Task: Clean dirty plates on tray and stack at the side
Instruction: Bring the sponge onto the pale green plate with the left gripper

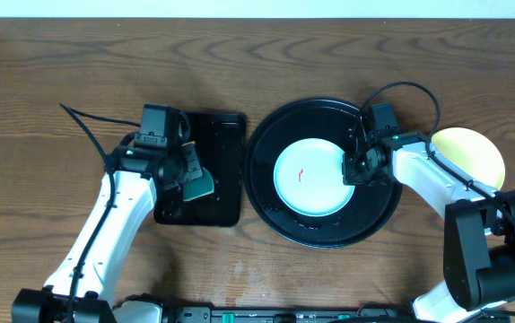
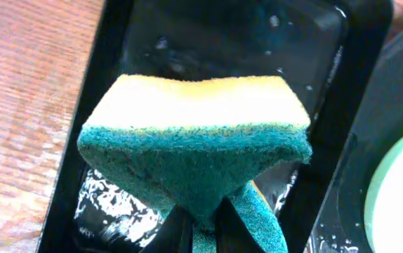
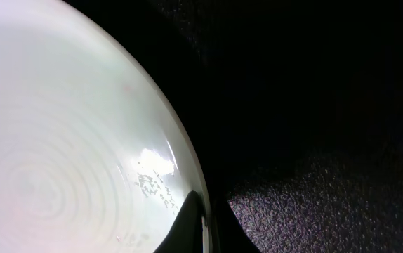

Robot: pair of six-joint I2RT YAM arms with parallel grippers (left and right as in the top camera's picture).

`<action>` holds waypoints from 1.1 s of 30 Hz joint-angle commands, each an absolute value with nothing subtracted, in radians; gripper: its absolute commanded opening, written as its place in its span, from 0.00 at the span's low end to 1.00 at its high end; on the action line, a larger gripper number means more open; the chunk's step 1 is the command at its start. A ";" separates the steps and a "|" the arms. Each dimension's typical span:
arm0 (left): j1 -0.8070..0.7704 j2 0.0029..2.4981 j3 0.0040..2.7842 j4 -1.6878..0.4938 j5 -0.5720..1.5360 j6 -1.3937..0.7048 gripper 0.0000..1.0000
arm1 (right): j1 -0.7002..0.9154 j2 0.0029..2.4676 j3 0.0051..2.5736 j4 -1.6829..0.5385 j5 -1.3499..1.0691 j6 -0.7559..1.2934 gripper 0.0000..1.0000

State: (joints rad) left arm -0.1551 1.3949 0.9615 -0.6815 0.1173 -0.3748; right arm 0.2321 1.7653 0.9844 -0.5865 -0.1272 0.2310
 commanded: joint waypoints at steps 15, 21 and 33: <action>-0.505 1.462 0.970 -0.334 0.407 -0.536 0.08 | 0.245 1.779 0.966 -0.586 -0.117 0.239 0.01; -0.611 1.629 0.995 -0.185 0.437 -0.630 0.07 | 0.252 1.779 0.966 -0.587 -0.117 0.239 0.01; -0.625 1.982 1.225 -0.182 0.491 -0.639 0.07 | 0.253 1.779 0.966 -0.591 -0.118 0.239 0.01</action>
